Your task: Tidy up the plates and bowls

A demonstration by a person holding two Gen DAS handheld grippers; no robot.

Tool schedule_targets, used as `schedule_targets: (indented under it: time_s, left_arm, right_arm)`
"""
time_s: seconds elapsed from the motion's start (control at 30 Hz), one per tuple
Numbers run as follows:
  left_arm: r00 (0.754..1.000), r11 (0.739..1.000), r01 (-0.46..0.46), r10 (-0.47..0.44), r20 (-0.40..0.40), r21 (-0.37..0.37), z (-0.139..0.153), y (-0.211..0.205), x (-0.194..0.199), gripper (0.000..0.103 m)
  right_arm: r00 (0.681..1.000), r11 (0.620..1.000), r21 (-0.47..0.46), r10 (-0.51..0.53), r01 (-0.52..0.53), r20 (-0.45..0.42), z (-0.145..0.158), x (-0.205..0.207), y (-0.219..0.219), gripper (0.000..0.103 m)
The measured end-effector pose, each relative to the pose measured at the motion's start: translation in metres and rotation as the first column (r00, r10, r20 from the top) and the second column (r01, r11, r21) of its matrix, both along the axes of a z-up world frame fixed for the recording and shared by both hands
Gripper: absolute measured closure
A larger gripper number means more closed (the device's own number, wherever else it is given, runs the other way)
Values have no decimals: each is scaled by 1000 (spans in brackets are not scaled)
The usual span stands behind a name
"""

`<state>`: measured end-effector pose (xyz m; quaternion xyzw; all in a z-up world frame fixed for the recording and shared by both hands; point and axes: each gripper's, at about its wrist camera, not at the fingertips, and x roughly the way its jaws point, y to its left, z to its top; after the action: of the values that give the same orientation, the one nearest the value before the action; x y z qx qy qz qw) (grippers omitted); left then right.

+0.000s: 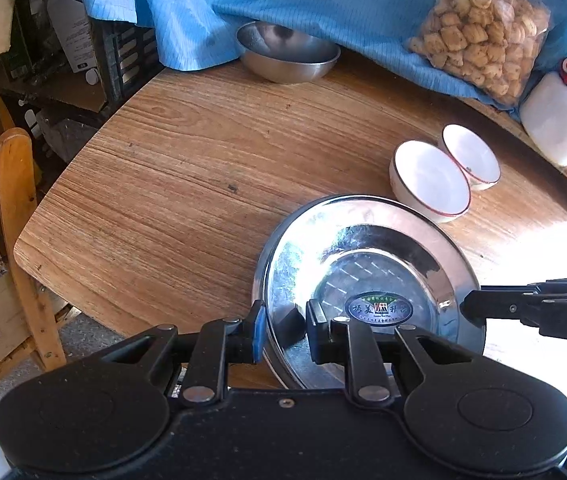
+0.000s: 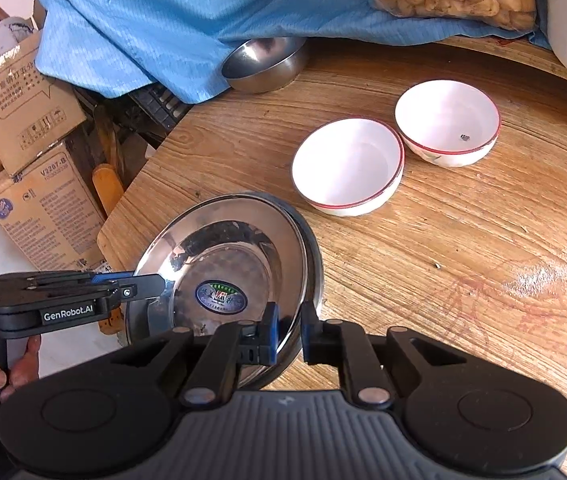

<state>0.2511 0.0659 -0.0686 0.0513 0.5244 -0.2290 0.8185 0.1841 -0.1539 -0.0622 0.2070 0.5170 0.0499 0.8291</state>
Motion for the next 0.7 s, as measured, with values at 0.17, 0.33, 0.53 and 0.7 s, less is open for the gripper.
schedule_targets:
  time_s: [0.17,0.33,0.53,0.7]
  left_arm:
    - [1000,1000,10,-10,9,12,0,-2,1,81]
    - [1000,1000,19,-19,7,22,1,-6,2,81]
    - [1000,999,24,-24,-2,38,0,-9,3,81]
    - [1000,999,22,-22,-8,42,0,-10,5,81]
  right_arm:
    - [1000,1000,-5,1,-1,-9,-1,2,1,89]
    - [1000,1000,-9,-7,7,-20,-2,4,1,88]
    - [999,1000,-5,-18,18,-28,-3,3,0,86]
    - [999,1000,0,-20,20,-27,-3,3,0,83]
